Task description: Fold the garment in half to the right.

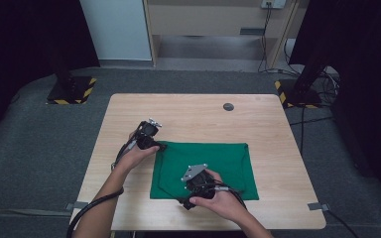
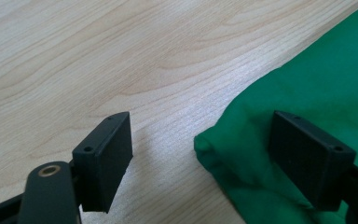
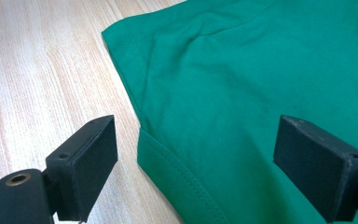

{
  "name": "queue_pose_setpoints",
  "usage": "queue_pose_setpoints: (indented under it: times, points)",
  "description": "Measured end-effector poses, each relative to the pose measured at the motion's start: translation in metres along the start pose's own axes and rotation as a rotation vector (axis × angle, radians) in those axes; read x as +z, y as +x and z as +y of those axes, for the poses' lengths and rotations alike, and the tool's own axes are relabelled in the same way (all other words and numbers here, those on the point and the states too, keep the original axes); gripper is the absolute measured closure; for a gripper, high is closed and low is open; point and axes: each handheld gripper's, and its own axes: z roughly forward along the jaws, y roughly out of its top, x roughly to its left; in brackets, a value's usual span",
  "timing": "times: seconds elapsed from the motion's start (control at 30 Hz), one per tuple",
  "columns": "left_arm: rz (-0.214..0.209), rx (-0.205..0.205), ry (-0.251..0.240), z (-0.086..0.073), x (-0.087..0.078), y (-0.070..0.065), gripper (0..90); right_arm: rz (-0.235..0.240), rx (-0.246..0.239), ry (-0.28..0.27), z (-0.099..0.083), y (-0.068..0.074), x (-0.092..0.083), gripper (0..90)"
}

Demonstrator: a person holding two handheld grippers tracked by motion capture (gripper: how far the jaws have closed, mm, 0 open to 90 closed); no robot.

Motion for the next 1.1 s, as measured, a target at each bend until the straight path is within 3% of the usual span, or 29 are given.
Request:
queue_pose_setpoints:
  times: [0.27, 0.53, 0.67, 0.9, 1.1]
  points:
    - [0.003, 0.002, 0.0, 0.002, 0.006, -0.002, 24.8, 0.002, 0.005, -0.002, 0.002, 0.001, 0.003, 13.7]
    - [-0.033, 0.012, -0.014, 0.0, 0.006, -0.005, 39.3, 0.006, 0.002, -0.02, 0.007, 0.004, 0.004, 15.6]
    - [-0.053, -0.015, -0.021, -0.002, 0.006, -0.004, 43.5, 0.007, -0.007, -0.024, 0.01, 0.007, 0.005, 17.7]
    - [-0.065, -0.013, -0.03, -0.003, 0.005, -0.005, 47.5, 0.016, -0.022, -0.023, 0.014, 0.013, 0.009, 18.4]
    - [-0.075, -0.027, -0.034, -0.004, 0.004, -0.009, 58.7, 0.023, -0.03, -0.019, 0.017, 0.018, 0.015, 18.4]
